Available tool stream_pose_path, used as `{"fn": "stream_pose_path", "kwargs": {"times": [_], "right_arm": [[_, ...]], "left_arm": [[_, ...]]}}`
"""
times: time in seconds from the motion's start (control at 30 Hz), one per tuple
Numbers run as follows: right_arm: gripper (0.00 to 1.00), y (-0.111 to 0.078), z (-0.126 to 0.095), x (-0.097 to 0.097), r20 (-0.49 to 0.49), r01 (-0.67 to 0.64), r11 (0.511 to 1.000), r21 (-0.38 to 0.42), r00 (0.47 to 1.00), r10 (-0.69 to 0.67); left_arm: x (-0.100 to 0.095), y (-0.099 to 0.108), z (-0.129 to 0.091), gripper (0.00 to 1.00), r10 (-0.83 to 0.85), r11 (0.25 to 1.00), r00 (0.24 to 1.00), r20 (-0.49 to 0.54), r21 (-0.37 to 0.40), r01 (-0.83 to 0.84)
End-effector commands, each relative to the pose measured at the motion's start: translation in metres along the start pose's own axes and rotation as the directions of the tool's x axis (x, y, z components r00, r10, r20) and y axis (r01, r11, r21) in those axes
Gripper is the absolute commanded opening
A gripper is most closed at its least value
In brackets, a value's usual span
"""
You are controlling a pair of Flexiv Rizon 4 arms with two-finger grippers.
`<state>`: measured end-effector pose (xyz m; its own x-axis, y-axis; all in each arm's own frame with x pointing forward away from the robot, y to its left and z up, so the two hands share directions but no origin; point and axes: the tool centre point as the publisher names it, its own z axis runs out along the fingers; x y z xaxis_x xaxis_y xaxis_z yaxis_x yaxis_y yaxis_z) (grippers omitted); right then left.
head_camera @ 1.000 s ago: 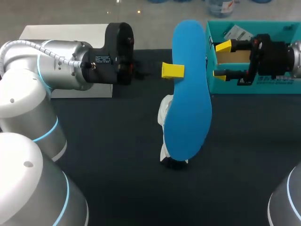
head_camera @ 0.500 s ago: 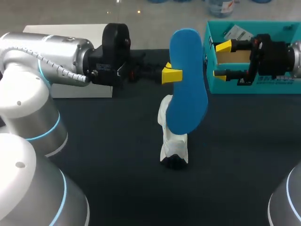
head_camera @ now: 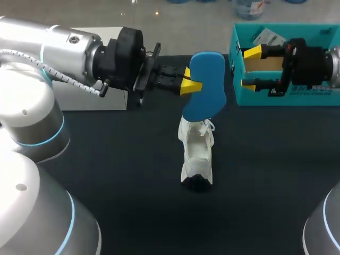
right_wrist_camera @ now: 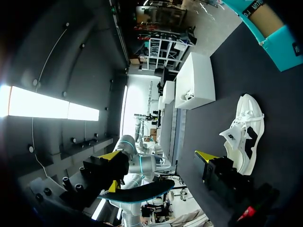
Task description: Take the shoe out of the shoebox, open the shoe tongue, remove and reinsert the insole, then place the shoe into the shoebox
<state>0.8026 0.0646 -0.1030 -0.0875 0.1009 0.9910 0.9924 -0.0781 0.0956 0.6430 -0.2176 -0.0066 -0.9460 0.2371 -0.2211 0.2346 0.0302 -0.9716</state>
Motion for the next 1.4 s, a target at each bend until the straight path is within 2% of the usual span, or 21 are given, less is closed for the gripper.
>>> {"fn": "stream_pose_path", "kwargs": {"times": [0.03, 0.17, 0.27, 0.33, 0.53, 0.63, 0.67, 0.7, 1.27, 1.4], "right_arm": [[1.0, -0.001, 0.001, 0.0, 0.0, 0.0, 1.0, -0.003, 1.0, 0.0], [1.0, -0.001, 0.001, 0.0, 0.0, 0.0, 1.0, -0.003, 1.0, 0.0], [1.0, -0.001, 0.001, 0.0, 0.0, 0.0, 1.0, -0.003, 1.0, 0.0], [1.0, -0.001, 0.001, 0.0, 0.0, 0.0, 1.0, -0.003, 1.0, 0.0], [1.0, -0.001, 0.001, 0.0, 0.0, 0.0, 1.0, -0.003, 1.0, 0.0], [1.0, -0.001, 0.001, 0.0, 0.0, 0.0, 1.0, -0.003, 1.0, 0.0], [1.0, -0.001, 0.001, 0.0, 0.0, 0.0, 1.0, -0.003, 1.0, 0.0], [1.0, -0.001, 0.001, 0.0, 0.0, 0.0, 1.0, -0.003, 1.0, 0.0], [1.0, -0.001, 0.001, 0.0, 0.0, 0.0, 1.0, -0.003, 1.0, 0.0], [1.0, -0.001, 0.001, 0.0, 0.0, 0.0, 1.0, -0.003, 1.0, 0.0]], "left_arm": [[0.003, -0.004, 0.001, 0.0, 0.186, 0.981, 0.982, 0.036, -0.061, -0.184], [0.003, -0.004, 0.001, 0.0, 0.186, 0.981, 0.982, 0.036, -0.061, -0.184], [-0.009, 0.013, 0.006, 0.0, 0.4, 0.916, 0.913, 0.082, -0.069, -0.395], [-0.016, 0.02, 0.007, 0.0, 0.46, 0.888, 0.88, 0.119, -0.074, -0.454], [-0.032, 0.034, 0.009, 0.0, 0.713, 0.699, 0.687, 0.142, -0.059, -0.713], [-0.034, 0.039, 0.008, 0.0, 0.793, 0.607, 0.6, 0.104, -0.055, -0.793], [-0.034, 0.04, 0.007, 0.0, 0.792, 0.61, 0.603, 0.097, -0.07, -0.79], [-0.034, 0.042, 0.007, 0.0, 0.821, 0.571, 0.565, 0.086, -0.079, -0.817], [-0.034, 0.042, 0.007, 0.0, 0.821, 0.571, 0.565, 0.086, -0.079, -0.817], [-0.04, 0.06, 0.003, 0.0, 0.917, 0.386, 0.397, -0.043, -0.156, -0.909]]}}
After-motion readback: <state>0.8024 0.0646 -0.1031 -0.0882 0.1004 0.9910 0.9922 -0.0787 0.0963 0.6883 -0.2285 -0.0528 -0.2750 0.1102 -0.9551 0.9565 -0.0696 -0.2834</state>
